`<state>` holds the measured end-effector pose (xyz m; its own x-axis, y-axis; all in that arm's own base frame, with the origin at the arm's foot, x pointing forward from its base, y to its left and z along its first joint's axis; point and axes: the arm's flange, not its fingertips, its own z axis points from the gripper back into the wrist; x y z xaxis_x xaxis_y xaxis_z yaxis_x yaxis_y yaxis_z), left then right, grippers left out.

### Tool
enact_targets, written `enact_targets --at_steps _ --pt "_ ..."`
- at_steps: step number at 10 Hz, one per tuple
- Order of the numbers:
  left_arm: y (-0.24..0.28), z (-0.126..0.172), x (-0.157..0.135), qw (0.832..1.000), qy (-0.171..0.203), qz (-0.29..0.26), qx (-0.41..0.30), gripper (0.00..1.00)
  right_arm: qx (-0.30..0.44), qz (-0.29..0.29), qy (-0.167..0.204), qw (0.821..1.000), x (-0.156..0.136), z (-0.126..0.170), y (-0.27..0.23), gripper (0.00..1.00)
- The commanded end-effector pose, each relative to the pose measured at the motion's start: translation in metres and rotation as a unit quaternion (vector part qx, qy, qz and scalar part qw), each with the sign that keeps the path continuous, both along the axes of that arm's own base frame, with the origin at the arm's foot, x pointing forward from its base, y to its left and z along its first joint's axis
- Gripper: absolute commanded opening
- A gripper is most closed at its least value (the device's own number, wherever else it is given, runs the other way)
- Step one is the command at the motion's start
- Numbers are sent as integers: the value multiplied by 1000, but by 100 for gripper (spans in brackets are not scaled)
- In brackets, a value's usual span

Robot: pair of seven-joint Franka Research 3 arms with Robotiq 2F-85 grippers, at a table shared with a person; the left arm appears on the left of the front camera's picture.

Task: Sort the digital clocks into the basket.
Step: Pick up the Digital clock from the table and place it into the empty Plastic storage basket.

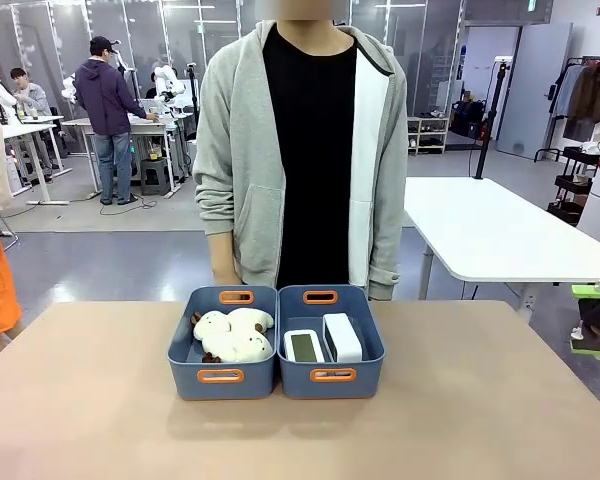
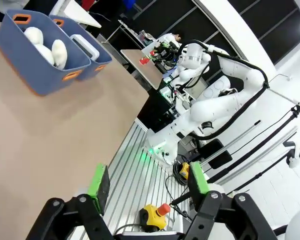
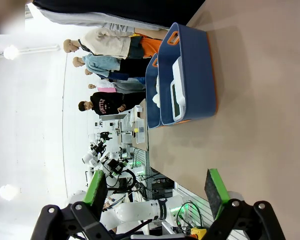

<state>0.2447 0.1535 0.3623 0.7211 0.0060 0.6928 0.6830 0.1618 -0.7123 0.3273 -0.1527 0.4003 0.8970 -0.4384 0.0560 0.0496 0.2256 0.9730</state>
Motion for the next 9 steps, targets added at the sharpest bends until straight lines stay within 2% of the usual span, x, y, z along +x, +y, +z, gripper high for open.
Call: enact_targets --at_steps 1,9 --pt "-1 5 1 1000 5 2 -8 81 4 1 -4 1000 0 3 0 100" --pt "-1 5 1 1000 5 2 -8 81 4 1 -4 1000 0 3 0 100"
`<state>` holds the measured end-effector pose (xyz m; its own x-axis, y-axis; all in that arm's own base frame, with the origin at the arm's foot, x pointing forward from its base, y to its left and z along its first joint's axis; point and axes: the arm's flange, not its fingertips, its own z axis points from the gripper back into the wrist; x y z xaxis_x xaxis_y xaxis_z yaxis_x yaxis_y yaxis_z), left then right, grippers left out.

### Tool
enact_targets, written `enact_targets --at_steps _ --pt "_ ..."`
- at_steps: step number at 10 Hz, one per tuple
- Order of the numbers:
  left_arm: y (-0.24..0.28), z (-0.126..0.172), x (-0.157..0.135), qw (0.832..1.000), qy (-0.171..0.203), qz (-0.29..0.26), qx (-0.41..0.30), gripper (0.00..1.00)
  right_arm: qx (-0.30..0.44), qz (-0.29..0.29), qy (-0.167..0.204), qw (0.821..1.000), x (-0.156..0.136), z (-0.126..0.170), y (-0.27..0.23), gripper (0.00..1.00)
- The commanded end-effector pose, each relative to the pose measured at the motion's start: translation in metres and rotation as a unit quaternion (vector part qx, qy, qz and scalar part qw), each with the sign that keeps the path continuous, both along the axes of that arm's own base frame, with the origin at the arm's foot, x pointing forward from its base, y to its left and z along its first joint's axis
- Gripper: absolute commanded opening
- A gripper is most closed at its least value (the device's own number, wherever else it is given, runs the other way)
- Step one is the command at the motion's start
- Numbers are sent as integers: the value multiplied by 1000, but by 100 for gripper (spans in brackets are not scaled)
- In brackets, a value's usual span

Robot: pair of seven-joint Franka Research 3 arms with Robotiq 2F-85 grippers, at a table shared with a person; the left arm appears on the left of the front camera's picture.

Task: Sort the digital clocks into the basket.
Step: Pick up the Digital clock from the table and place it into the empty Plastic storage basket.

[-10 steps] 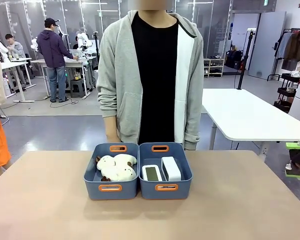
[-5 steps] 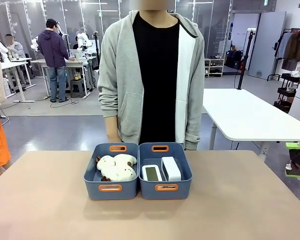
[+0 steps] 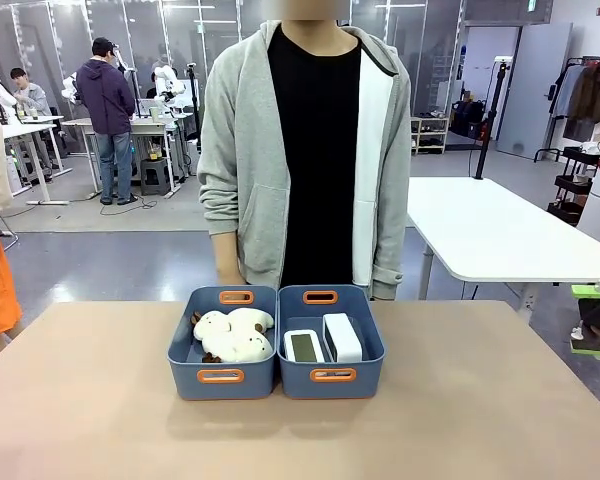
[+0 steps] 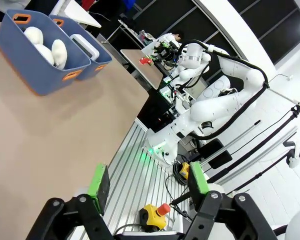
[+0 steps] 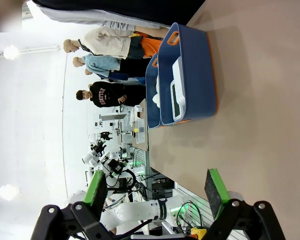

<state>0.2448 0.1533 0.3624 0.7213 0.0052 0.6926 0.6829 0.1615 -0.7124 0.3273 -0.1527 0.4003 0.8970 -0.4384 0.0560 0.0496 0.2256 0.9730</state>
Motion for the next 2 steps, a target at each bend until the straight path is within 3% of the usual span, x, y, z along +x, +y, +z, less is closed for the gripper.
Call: enact_targets --at_steps 1,2 --pt "-1 5 1 1000 5 3 -8 81 4 1 -4 1000 0 3 0 100" --pt "-1 5 1 1000 5 3 -8 81 4 1 -4 1000 0 3 0 100"
